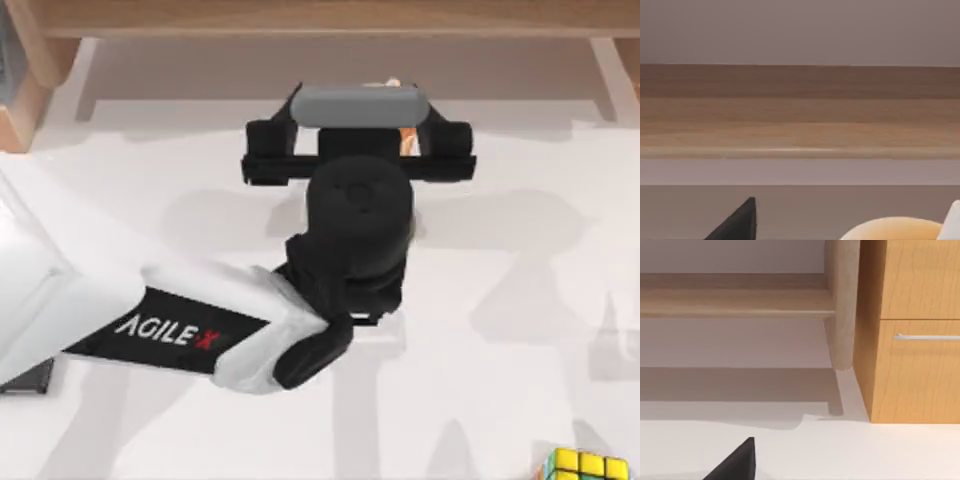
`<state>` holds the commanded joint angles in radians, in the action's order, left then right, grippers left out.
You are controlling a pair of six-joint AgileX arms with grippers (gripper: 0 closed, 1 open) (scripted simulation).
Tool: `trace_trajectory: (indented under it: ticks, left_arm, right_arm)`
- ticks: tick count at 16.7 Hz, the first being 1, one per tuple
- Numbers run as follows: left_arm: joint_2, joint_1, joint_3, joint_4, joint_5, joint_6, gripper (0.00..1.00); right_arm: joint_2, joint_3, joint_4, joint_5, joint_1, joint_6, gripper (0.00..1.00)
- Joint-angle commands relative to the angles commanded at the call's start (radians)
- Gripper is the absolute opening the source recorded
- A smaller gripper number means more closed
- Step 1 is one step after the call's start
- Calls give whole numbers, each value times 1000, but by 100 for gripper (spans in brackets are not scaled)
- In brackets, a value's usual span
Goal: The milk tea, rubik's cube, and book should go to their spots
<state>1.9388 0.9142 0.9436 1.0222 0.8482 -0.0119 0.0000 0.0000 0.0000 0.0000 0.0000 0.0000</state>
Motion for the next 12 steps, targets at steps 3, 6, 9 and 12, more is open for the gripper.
trace_trajectory:
  ticks: [3, 6, 9, 12]
  left_arm:
    - [-207, -98, -98, -106, -89, -1, 100]
    - [-496, -229, -232, -250, -203, -2, 100]
    - [-835, -374, -389, -420, -338, -2, 100]
    - [-1183, -528, -553, -597, -478, -2, 100]
  right_arm:
    - [0, 0, 0, 0, 0, 0, 100]
    - [0, 0, 0, 0, 0, 0, 100]
    - [0, 0, 0, 0, 0, 0, 100]
    - [0, 0, 0, 0, 0, 0, 100]
